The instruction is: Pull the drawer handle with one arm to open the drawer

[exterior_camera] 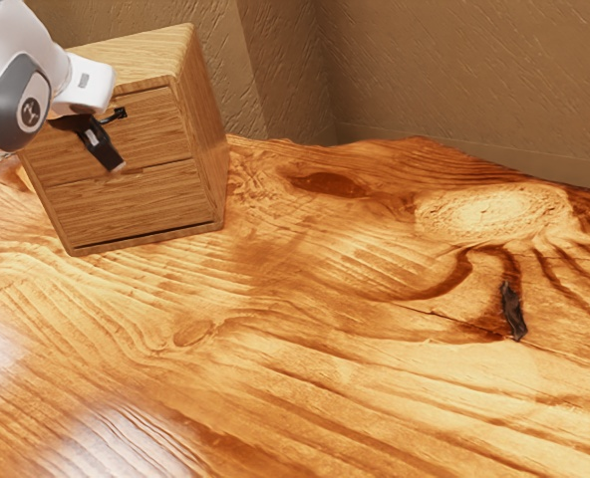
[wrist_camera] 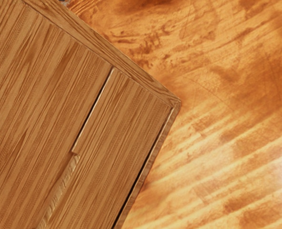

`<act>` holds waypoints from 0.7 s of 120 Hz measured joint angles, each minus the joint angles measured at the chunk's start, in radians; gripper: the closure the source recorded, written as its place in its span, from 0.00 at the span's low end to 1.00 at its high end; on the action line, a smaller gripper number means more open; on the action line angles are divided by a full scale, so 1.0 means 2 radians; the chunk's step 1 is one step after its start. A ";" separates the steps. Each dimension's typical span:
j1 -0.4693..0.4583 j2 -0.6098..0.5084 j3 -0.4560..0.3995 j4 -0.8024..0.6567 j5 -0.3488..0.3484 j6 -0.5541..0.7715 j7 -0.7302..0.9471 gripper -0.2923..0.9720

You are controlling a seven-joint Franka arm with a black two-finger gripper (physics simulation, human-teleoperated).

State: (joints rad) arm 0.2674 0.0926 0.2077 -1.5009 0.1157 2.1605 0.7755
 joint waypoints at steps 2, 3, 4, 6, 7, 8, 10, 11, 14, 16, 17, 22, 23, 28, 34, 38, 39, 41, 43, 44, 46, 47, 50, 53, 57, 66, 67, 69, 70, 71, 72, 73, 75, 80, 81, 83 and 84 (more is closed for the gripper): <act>-0.001 0.001 0.000 -0.001 0.004 0.009 0.006 0.23; -0.001 0.002 0.000 -0.001 0.006 0.013 0.009 0.23; -0.001 0.002 0.000 -0.001 0.008 0.017 0.011 0.23; -0.001 0.003 0.000 -0.002 0.011 0.025 0.017 0.23; 0.000 0.004 0.000 -0.002 0.013 0.028 0.019 0.23; 0.000 0.004 0.000 -0.002 0.014 0.032 0.022 0.23; 0.000 0.005 0.000 -0.002 0.019 0.038 0.027 0.23; 0.000 0.005 0.000 -0.002 0.022 0.041 0.030 0.23; 0.001 0.007 0.000 -0.003 0.033 0.050 0.037 0.23; 0.002 0.008 0.000 -0.003 0.042 0.055 0.042 0.23; 0.002 0.009 0.000 -0.003 0.046 0.058 0.044 0.23; 0.004 0.012 0.000 -0.002 0.062 0.069 0.055 0.23; 0.005 0.013 0.000 -0.002 0.065 0.071 0.058 0.23; 0.010 0.025 0.000 0.002 0.077 0.080 0.068 0.23; 0.013 0.033 0.001 0.006 0.092 0.092 0.080 0.23; 0.015 0.037 0.001 0.007 0.100 0.099 0.087 0.23; 0.015 0.037 0.001 0.007 0.102 0.100 0.089 0.23; 0.016 0.039 0.001 0.007 0.105 0.103 0.092 0.23; 0.017 0.042 0.001 0.009 0.107 0.106 0.095 0.23; 0.017 0.043 0.001 0.010 0.108 0.108 0.097 0.23; 0.017 0.048 0.001 0.014 0.111 0.111 0.100 0.23; 0.017 0.050 0.001 0.015 0.111 0.112 0.101 0.23; 0.017 0.057 0.001 0.020 0.114 0.117 0.106 0.23; 0.018 0.062 0.001 0.023 0.115 0.121 0.110 0.23; 0.022 0.069 0.001 0.028 0.113 0.127 0.115 0.23; 0.045 0.086 0.001 0.034 0.087 0.149 0.125 0.23; 0.047 0.088 0.001 0.034 0.085 0.152 0.126 0.23; 0.050 0.091 0.000 0.035 0.080 0.157 0.128 0.23; 0.051 0.092 0.000 0.035 0.078 0.160 0.129 0.23; 0.052 0.093 0.000 0.036 0.076 0.163 0.130 0.23; 0.053 0.095 -0.001 0.036 0.074 0.165 0.131 0.23; 0.054 0.096 -0.001 0.036 0.072 0.168 0.132 0.23; 0.055 0.099 -0.002 0.036 0.069 0.174 0.134 0.23; 0.056 0.105 -0.003 0.039 0.061 0.187 0.139 0.23; 0.056 0.106 -0.003 0.040 0.059 0.189 0.140 0.23; 0.057 0.108 -0.003 0.041 0.057 0.193 0.141 0.23; 0.057 0.109 -0.003 0.041 0.056 0.195 0.142 0.23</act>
State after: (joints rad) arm 0.3807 0.3108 0.2018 -1.4189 0.2272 2.5502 1.0598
